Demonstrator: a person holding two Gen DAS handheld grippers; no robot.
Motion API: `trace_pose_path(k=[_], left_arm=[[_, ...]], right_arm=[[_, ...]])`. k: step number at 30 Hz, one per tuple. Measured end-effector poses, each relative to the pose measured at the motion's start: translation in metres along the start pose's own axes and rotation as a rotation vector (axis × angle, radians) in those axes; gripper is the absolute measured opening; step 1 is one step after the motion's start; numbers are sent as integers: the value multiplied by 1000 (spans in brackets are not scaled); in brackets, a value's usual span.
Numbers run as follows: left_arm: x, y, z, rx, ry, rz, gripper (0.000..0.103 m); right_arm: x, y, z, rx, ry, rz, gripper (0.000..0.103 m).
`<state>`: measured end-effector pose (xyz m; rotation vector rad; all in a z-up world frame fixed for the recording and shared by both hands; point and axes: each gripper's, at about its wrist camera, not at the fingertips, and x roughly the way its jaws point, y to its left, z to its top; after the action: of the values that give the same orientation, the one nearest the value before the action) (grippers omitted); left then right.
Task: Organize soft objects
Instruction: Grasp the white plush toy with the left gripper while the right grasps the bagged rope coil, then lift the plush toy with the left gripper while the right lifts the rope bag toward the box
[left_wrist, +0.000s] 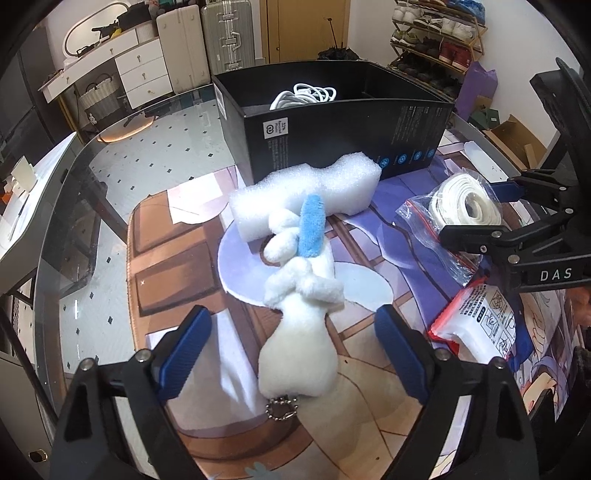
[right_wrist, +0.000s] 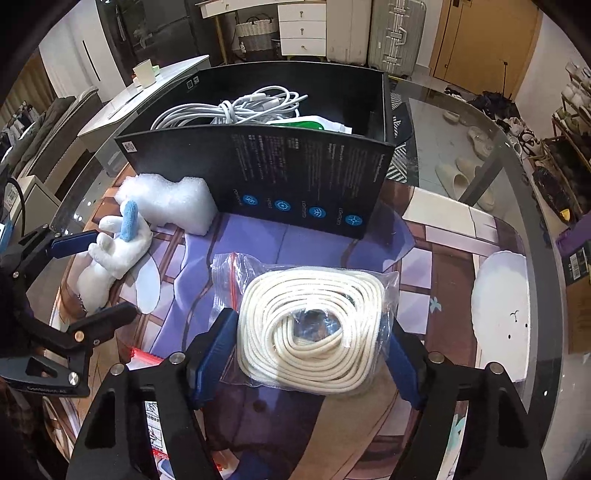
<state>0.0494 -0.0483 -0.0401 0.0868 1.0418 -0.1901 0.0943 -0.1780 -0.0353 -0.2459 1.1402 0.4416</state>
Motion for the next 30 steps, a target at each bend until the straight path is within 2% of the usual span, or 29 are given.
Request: trace_pose_path(k=[1,3,9,11,15,24,30], left_arm=[[-2,1,0,-5,-1,3,77],[-4,3,1,-13,-4,6,61],[-9,1,-2,0,5,-3,34],[-10,-1,-3,1,9,-8,29],[-14,3,-6,-53,5,-39,27],[-20,-2,-11,-33,4,-44,27],[-30,1,-13,-48,-15,-47,27]], right_arm=[[-1,0,0,-2,-1,4,69],[-2,0,1,-4,-1,10,67],[-4,-1,1,0,0,36,59],[-6,-2,1,9,-2,51,57],[-9,-5,-2,20,-8,73,53],[-20,-11,-2,30,-31,108,51],[-38,-20,-1,48,-79,153,51]])
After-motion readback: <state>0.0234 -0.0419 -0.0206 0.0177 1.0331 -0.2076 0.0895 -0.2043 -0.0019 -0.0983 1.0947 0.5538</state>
